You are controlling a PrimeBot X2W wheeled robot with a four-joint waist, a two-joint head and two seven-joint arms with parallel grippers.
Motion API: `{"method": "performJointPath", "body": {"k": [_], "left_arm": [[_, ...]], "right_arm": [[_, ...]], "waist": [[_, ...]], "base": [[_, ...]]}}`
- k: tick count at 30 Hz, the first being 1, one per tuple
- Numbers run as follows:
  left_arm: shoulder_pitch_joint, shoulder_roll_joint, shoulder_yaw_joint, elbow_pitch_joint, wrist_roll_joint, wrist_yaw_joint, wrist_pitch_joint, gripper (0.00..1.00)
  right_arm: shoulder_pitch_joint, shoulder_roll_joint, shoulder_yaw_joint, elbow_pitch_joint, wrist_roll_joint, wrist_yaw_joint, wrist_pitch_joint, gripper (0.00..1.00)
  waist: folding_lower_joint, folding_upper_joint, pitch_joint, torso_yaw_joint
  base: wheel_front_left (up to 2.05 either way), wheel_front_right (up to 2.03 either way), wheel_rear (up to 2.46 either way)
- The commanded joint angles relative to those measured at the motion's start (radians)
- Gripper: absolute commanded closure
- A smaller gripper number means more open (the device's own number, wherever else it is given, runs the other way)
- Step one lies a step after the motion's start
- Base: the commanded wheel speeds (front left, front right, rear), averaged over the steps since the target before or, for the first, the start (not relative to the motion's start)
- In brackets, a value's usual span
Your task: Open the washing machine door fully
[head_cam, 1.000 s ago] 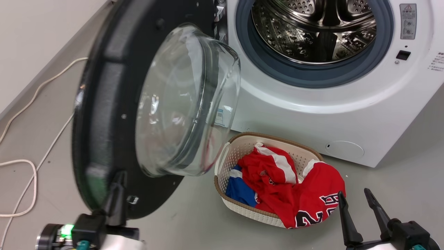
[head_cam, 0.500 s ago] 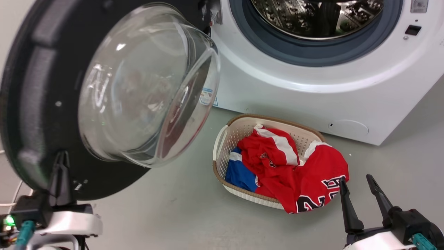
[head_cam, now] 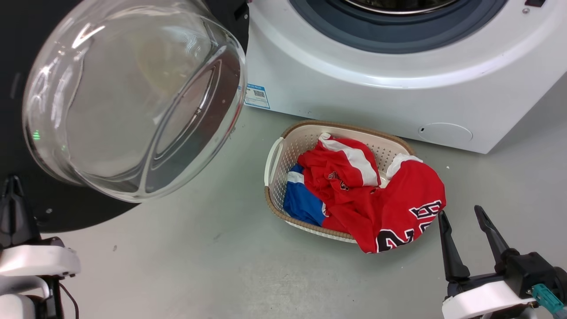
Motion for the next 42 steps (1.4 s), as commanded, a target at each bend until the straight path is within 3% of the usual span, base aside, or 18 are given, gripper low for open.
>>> {"method": "performJointPath", "body": {"k": [1,22,41,42], "left_arm": [[-0.031,0.011,0.025,0.031,-0.005,-0.009,0.003,1.00],[-0.271,0.146,0.167,0.336,0.022,-0.103,0.003,1.00],[-0.330,0.155,0.209,0.437,0.074,-0.149,0.003,1.00],[-0.326,0.153,0.210,0.441,0.075,-0.149,0.003,0.05]], "right_arm": [[-0.014,-0.007,0.000,-0.004,-0.005,-0.001,-0.002,0.00],[-0.049,-0.022,-0.004,-0.017,-0.017,-0.001,-0.002,0.00],[-0.049,-0.010,-0.008,-0.009,-0.025,-0.001,-0.002,0.00],[-0.045,-0.009,-0.007,-0.007,-0.024,-0.001,-0.002,0.00]], "waist": [[-0.0001,-0.0001,0.013,-0.005],[-0.0001,-0.0001,0.070,-0.038],[-0.0001,-0.0001,0.061,-0.057],[-0.0001,-0.0001,0.054,-0.056]], "base": [[0.00,0.00,0.00],[0.00,0.00,0.00],[0.00,0.00,0.00],[0.00,0.00,0.00]]}}
